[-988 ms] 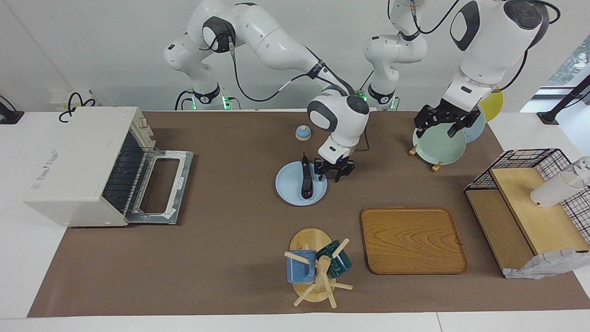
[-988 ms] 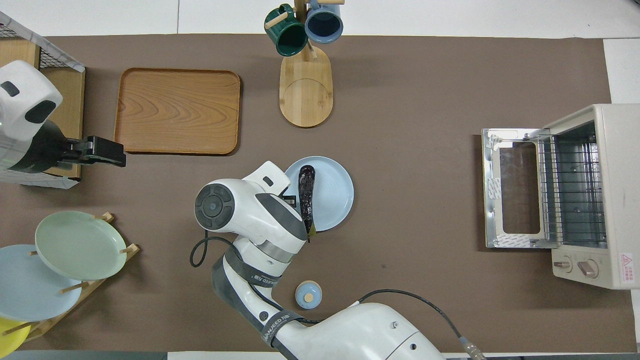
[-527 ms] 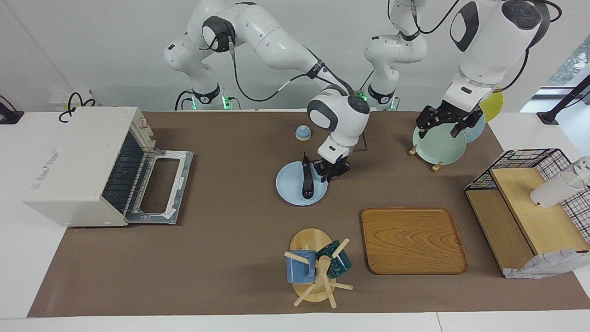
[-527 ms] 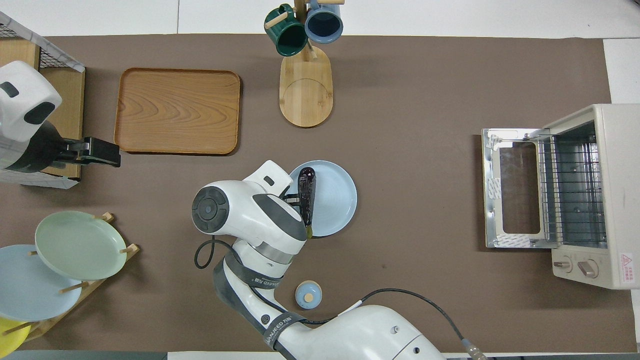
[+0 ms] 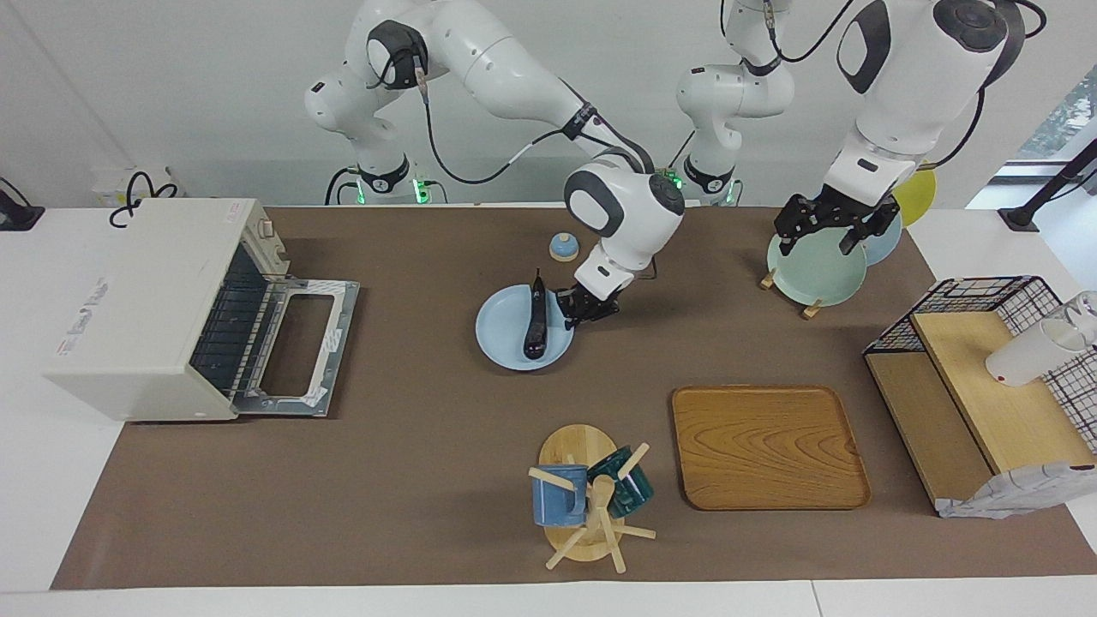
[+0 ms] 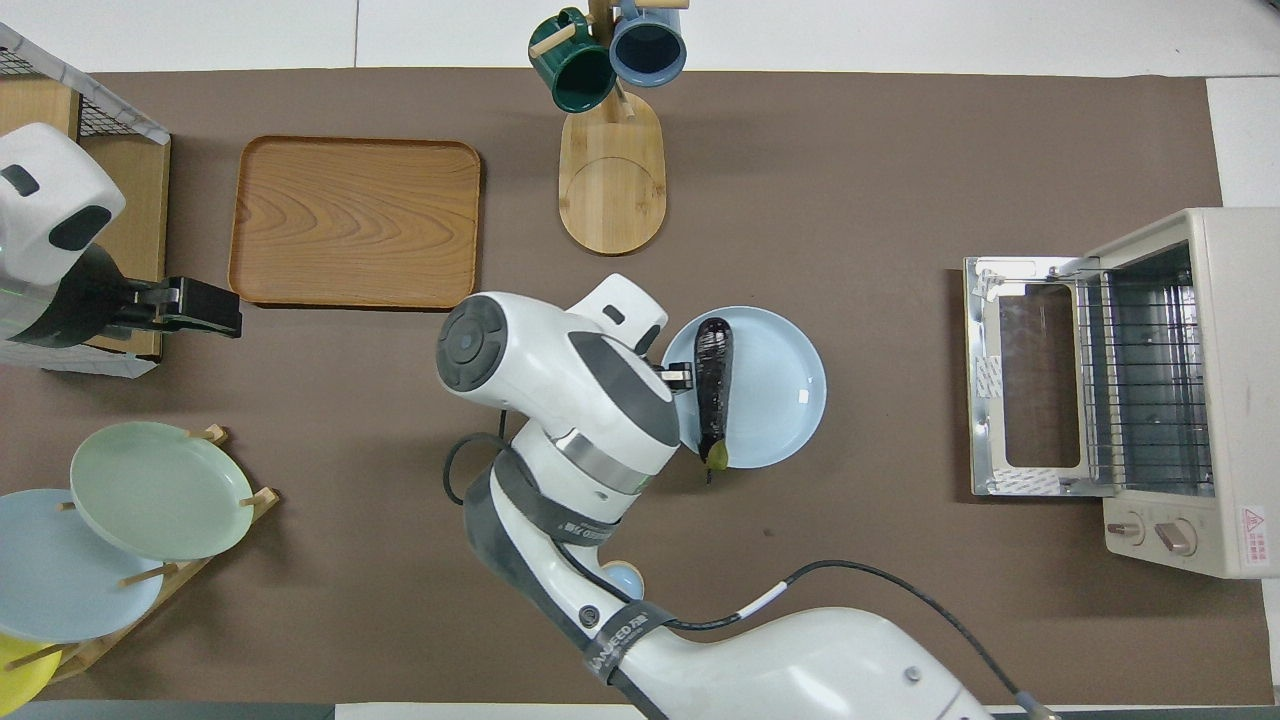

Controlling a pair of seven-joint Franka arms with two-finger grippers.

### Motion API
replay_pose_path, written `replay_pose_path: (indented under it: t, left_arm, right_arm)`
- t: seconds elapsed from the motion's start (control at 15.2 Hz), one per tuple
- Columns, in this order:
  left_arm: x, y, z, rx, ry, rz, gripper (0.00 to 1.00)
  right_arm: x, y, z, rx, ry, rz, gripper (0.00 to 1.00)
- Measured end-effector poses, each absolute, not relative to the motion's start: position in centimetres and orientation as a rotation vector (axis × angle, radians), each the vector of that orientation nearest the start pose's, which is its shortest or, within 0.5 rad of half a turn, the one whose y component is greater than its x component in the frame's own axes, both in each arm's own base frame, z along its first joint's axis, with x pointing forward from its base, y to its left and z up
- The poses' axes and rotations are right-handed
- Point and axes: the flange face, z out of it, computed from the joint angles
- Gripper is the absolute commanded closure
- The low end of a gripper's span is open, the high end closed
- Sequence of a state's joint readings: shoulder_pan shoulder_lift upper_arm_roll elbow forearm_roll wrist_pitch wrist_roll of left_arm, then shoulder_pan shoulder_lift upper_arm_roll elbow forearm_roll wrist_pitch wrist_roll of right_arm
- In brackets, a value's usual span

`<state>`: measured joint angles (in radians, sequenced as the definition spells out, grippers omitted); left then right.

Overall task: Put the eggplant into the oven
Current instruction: 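Carry the eggplant with the right gripper toward the open oven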

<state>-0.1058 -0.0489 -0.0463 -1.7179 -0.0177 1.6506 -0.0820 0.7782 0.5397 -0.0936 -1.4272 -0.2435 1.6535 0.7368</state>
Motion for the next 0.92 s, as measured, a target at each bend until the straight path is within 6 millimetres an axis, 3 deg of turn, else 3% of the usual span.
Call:
replay_pose_path:
  t: [0.26,0.46,0.59,0.72,0.92]
  left_arm:
    - [53.6,-8.5,59.0,-3.152,0.109,0.033,0.0]
    - [53.6,-8.5,59.0,-3.152,0.109,0.035,0.0]
    - [53.6,-8.5,59.0,-3.152,0.109,0.036,0.0]
    - [53.6,-8.5,59.0,-3.152,0.109,0.036,0.0]
    - [53.6,-8.5,59.0,-3.152,0.109,0.036,0.0]
  right_arm:
    - [53.1,31.5,38.7,-3.525,-0.018,0.174,1.0]
    - [52.1,20.9,40.8,-3.471,-0.051,0.245,1.0]
    - [50.9,15.1,41.7,-3.441,-0.059,0.287,1.0]
    - [49.9,11.0,41.9,-3.419,-0.067,0.33,1.0]
    - [49.9,5.8,41.4,-3.397,-0.164,0.323,1.0]
